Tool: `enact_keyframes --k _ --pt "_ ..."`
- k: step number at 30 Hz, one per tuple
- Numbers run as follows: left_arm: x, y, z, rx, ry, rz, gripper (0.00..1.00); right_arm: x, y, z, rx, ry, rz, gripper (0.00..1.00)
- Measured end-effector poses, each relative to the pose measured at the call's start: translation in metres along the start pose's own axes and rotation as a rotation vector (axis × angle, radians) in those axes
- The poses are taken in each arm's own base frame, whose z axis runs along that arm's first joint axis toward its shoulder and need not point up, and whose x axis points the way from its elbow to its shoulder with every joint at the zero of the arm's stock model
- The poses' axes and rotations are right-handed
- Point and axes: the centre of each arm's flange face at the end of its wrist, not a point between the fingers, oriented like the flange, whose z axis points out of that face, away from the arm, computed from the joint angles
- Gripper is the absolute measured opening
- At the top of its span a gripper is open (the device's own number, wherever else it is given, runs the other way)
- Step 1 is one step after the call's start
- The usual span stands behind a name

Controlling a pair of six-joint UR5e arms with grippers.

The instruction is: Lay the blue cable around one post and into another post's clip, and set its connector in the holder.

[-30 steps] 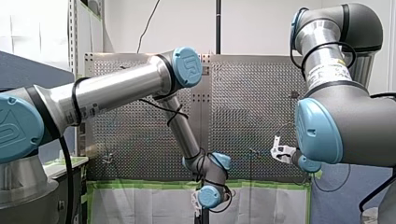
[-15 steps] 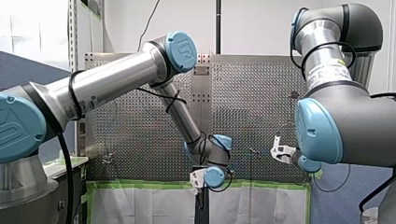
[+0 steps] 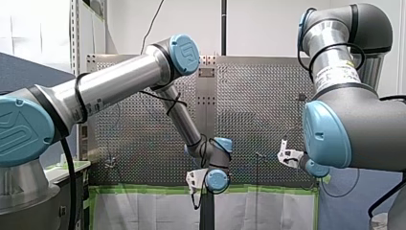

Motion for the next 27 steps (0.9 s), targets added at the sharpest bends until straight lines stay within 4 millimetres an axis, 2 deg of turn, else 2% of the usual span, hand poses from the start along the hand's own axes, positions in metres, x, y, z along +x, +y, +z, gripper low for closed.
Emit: enact_keyframes --k 11,27 --pt "0.02 0.014 0.01 0.005 0.031 0.123 1.0 0.0 0.0 0.0 0.0 -0.001 0.0 0.0" --pt "0.012 0.013 0.028 0.014 0.019 0.156 1.0 0.0 -0.001 0.0 0.002 -0.002 -0.003 0.0"
